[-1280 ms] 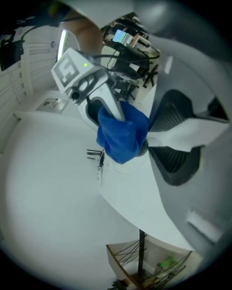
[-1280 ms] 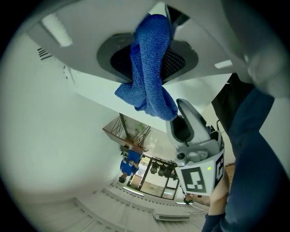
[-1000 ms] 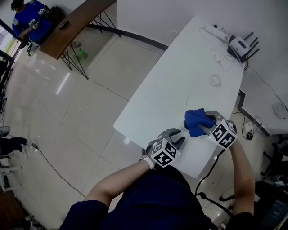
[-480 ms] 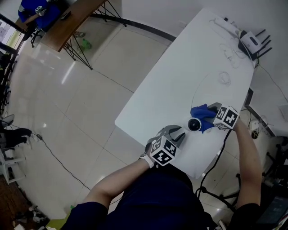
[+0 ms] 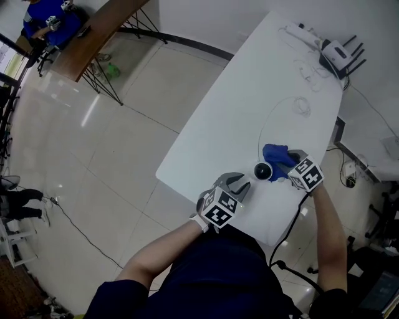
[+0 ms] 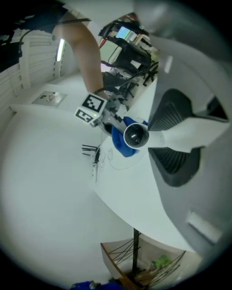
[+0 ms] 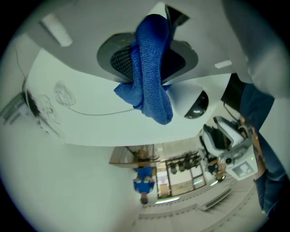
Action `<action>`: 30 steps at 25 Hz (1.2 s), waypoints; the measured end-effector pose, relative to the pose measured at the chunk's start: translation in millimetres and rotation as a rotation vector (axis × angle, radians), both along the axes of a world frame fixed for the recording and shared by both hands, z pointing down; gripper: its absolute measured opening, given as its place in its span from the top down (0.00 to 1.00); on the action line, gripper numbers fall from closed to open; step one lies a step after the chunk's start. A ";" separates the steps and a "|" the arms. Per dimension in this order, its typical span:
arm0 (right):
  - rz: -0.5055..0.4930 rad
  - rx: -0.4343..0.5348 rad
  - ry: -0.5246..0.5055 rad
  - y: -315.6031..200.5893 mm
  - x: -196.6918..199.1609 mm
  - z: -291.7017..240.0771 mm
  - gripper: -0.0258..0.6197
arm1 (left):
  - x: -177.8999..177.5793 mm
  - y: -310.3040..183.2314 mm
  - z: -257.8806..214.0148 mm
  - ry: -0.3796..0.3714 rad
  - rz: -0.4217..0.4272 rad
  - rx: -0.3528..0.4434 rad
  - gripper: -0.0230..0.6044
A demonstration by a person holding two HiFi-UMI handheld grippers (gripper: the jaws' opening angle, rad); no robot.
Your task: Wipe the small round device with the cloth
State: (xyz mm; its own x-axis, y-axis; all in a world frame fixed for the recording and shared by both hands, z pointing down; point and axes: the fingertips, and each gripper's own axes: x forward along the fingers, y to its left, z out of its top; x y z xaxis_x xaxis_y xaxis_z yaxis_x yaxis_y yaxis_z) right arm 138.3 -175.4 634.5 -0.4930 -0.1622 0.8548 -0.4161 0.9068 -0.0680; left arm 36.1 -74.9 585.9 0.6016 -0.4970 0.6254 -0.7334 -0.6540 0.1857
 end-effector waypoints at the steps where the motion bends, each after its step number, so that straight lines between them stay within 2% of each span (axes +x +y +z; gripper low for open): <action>1: 0.096 0.018 -0.065 2.0 7.0 -12.3 0.74 | -3.0 1.0 -1.8 0.004 -0.007 0.001 0.78; 3: 0.276 0.075 -0.195 10.1 20.6 -43.3 0.74 | -8.7 3.5 -4.8 0.012 -0.021 0.005 0.78; 5: 0.401 0.175 -0.260 22.2 32.7 -70.4 0.74 | -13.2 6.8 -6.4 0.013 -0.031 0.006 0.78; 7: 0.454 0.270 -0.267 36.7 36.3 -82.5 0.74 | -15.1 11.3 -7.2 0.009 -0.034 0.001 0.78; 9: 0.460 0.322 -0.277 50.0 28.9 -83.4 0.74 | -12.4 17.4 -7.4 0.006 -0.026 -0.002 0.78; 15: 0.435 0.432 -0.285 62.8 5.8 -88.5 0.74 | -6.2 29.9 -11.3 0.008 -0.003 0.002 0.78; 17: 0.369 0.503 -0.235 69.6 -5.9 -98.6 0.74 | -11.5 32.5 -11.4 0.008 -0.010 0.000 0.78; 20: 0.196 0.578 -0.117 89.3 -28.7 -98.9 0.74 | -19.7 37.3 -8.8 0.014 -0.027 -0.005 0.78; 23: 0.089 0.557 -0.052 107.0 -46.8 -80.4 0.74 | -27.6 40.2 -5.4 0.013 -0.046 -0.022 0.78; 30: 0.064 0.388 -0.017 133.5 -68.3 -21.9 0.74 | -41.6 46.3 6.0 0.018 -0.079 -0.070 0.78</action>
